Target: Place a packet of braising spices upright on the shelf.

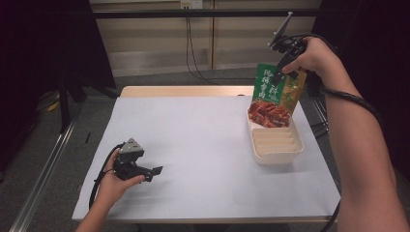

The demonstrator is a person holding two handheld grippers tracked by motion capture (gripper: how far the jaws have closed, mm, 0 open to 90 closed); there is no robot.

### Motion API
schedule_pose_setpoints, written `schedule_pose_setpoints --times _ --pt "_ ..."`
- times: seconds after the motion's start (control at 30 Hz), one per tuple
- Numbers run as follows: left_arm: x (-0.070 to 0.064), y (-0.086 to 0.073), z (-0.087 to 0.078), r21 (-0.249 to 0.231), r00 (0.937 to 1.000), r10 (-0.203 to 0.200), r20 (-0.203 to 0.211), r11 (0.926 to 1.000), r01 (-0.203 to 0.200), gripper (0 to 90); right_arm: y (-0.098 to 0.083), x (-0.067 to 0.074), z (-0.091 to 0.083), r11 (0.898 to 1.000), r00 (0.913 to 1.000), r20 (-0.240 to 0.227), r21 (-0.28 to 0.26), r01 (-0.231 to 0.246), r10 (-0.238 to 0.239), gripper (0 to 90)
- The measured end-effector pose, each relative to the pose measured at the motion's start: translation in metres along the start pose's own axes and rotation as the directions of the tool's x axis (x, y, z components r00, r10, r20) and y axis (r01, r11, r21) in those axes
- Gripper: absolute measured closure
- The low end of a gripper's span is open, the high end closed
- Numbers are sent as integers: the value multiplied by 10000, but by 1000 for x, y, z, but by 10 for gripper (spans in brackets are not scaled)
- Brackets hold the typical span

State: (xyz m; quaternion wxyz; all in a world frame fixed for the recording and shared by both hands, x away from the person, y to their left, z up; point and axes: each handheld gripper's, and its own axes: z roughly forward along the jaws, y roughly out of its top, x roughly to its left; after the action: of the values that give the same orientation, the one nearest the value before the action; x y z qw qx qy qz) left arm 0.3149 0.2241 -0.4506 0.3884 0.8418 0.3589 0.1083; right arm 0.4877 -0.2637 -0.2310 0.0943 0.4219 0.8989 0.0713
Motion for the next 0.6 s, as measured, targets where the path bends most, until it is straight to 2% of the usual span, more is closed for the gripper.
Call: schedule_pose_setpoints --times 0.53,0.6 --pt "-1 0 -2 29 10000 -17 0 10000 17 29 8 30 7 9991 9990 -223 -155 385 -389 122" --pt "-1 0 -2 64 9999 102 -23 9999 -102 29 8 35 9 9987 9985 -314 -233 449 -457 121"
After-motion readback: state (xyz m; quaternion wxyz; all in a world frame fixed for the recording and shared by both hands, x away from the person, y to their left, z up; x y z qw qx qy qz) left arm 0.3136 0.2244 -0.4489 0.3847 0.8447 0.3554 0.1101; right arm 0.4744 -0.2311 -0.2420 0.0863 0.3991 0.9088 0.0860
